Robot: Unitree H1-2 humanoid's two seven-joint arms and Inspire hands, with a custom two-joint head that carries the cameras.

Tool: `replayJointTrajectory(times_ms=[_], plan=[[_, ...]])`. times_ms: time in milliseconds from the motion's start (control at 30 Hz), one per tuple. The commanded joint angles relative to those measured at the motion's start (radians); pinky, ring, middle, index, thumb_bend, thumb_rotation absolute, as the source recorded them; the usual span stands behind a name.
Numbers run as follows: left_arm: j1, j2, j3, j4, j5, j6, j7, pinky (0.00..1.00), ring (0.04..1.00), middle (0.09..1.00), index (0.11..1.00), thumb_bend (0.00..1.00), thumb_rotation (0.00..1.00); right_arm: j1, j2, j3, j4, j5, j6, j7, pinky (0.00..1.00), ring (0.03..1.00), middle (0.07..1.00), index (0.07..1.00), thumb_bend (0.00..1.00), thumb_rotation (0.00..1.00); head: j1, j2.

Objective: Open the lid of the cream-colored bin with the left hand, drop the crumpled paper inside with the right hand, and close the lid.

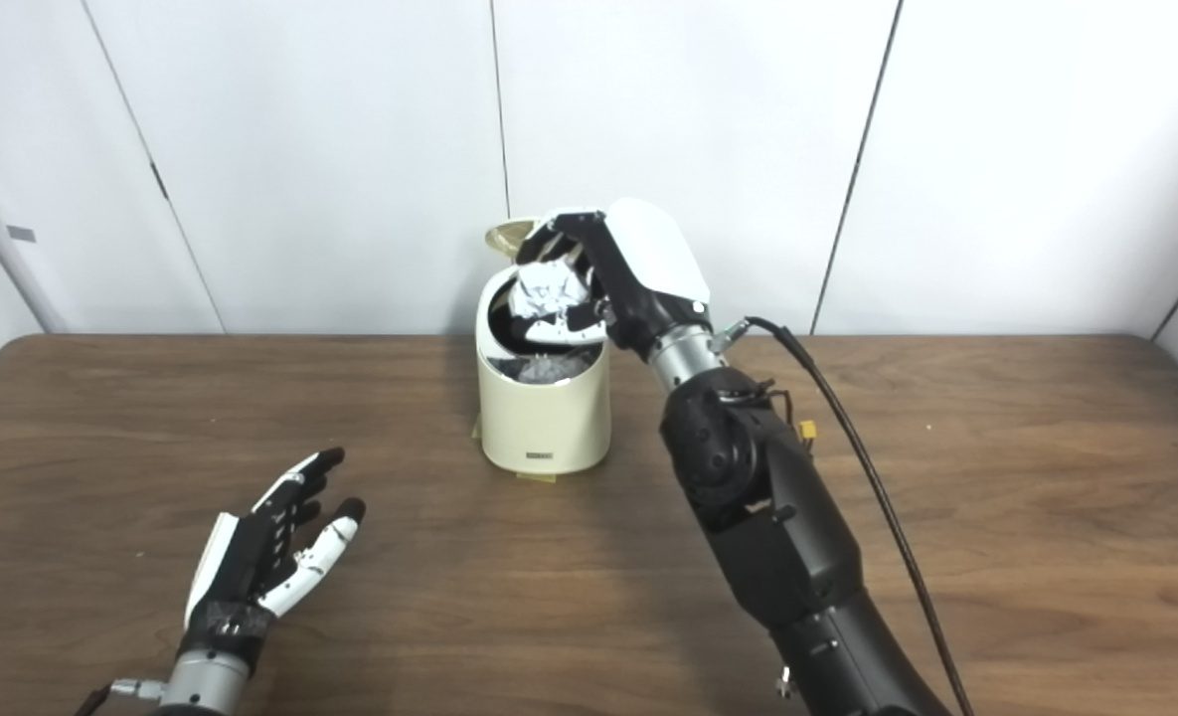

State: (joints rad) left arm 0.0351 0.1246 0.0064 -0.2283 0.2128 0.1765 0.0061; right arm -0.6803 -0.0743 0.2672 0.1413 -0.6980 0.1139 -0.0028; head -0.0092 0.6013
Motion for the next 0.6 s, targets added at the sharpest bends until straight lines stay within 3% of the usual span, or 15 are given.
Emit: replayJointTrajectory(times_ms=[0,567], plan=[[-0.016,-0.003,0.002,-0.025,0.010,-0.023,0.014,0.91,0.934,0.933,0.906,0.52,0.48,-0.065,0.000,-0.001,-0.005,-0.013,-0.022,-0.038,0.30,0.383,0.499,0.545,0.49,0.00,0.000,0.003],[-0.016,-0.005,0.001,-0.037,0.020,-0.018,0.019,0.91,0.938,0.936,0.903,0.51,0.47,-0.059,0.002,0.014,0.054,0.007,-0.029,-0.064,0.31,0.397,0.516,0.516,0.49,0.00,0.002,0.012]])
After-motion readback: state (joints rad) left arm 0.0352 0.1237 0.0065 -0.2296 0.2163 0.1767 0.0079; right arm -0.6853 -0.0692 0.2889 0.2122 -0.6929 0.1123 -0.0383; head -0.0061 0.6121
